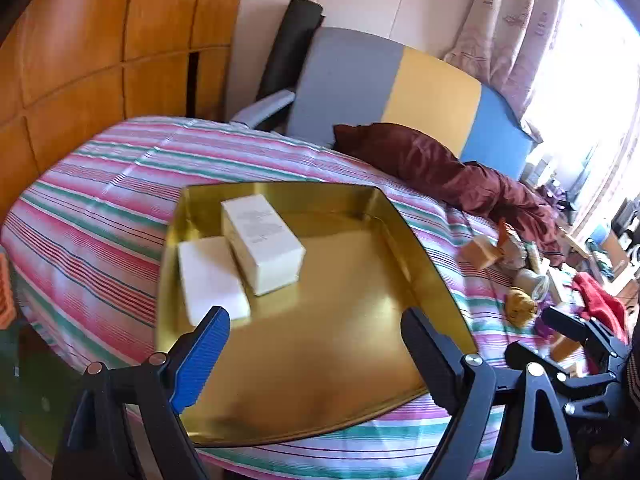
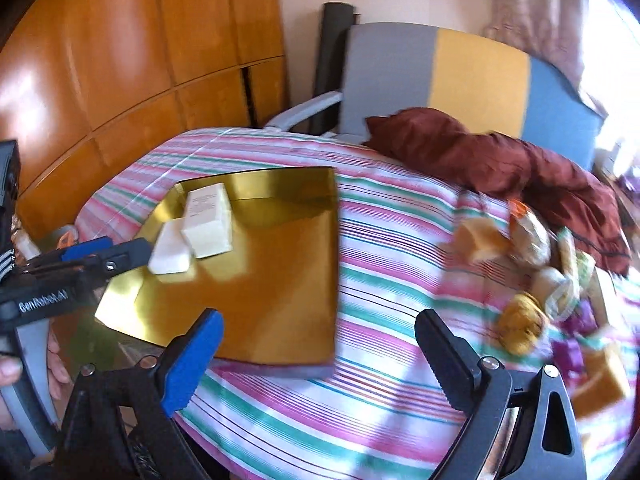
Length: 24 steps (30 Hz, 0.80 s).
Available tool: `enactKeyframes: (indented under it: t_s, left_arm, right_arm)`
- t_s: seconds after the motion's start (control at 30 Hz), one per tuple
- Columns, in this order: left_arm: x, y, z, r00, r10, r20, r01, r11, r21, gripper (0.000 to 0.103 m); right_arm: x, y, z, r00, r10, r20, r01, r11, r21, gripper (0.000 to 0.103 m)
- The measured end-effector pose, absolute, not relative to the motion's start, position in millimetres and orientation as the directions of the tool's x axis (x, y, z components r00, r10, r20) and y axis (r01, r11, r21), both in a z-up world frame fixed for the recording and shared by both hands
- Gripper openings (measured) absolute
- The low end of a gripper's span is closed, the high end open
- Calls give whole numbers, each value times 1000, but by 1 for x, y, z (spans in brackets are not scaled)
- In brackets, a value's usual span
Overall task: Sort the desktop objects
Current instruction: 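Release both items in the tray and move both grippers back to the pile, then grasp the cracker packet with the left gripper while the right gripper grasps a yellow sponge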
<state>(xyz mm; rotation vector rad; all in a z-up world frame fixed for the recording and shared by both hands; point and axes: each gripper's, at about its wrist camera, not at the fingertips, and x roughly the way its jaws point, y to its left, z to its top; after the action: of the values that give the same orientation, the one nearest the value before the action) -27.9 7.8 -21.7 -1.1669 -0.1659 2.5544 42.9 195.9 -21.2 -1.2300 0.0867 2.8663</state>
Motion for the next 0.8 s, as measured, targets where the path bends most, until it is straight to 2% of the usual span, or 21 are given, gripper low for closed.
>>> enactKeyframes:
  t_s: [0.13,0.43,0.6,0.8]
  left_arm:
    - [-26,25,-23,-581,373,-723,-302,-924,-234,89]
    - [-4,104,-13,-407,548,-731,-597,-765,-242,88]
    - [19,171,-23,-228,598,-769,-751,-610,-251,88]
    - [34,238,-51,-18,571,-821,-806,-494,-326,88]
  right_arm:
    - [59,235,-25,-664,33,-747,-128,-989,70,97]
    - [116,320,-12,-599,178,-781,-295,-956,9,97]
    - [143,361,-7,-520,178,-836,-310,-951,-9,98]
    - [160,386,-20,-385,128,-914,-253,-967,-28,99]
